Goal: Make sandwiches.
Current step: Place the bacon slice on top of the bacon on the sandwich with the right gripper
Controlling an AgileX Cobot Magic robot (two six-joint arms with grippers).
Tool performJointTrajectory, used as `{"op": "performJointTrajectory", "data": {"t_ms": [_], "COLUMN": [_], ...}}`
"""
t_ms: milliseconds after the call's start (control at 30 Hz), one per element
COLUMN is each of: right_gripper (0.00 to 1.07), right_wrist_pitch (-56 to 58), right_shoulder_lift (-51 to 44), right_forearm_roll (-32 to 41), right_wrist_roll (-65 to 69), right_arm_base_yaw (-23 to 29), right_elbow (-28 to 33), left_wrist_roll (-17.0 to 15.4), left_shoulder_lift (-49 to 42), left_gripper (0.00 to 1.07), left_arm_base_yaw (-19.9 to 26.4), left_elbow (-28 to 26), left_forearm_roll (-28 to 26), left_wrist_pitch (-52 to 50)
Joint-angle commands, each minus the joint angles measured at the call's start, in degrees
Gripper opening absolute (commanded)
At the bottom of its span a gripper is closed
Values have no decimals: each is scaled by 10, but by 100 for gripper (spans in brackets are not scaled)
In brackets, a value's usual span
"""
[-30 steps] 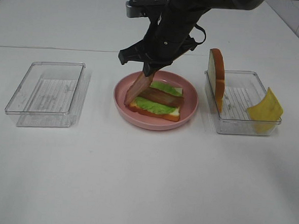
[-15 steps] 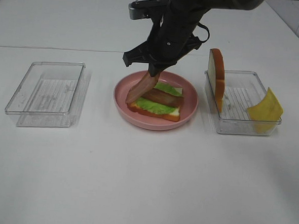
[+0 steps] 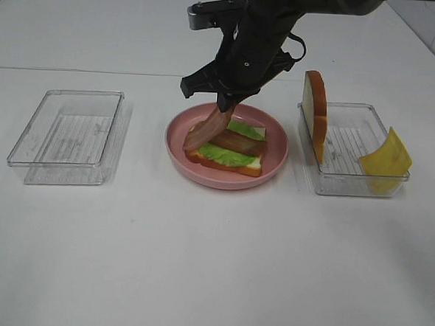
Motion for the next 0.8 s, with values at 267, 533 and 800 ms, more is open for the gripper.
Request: {"op": "performJointTrajectory", "data": {"t_ms": [267, 533, 800], "right_gripper": [87, 99, 99], "right_wrist_pitch": [13, 45, 163], "right_shoulder_lift": [-6, -51, -111], "right_forearm_roll": [-5, -5, -5], "right_wrist_roll": [7, 48, 80], "right_arm_base_yaw": [1, 1, -1], "right_elbow": [-3, -17, -46], "left_wrist_roll": [-5, -5, -5], "left_shoulder_lift": [-12, -12, -12], "left_gripper": [98, 98, 98], "left_arm_base_yaw": [-1, -1, -1], "left_elbow": [3, 3, 3], "left_forearm_roll": [-3, -3, -3], "left_wrist_pitch": [-6, -6, -6]}}
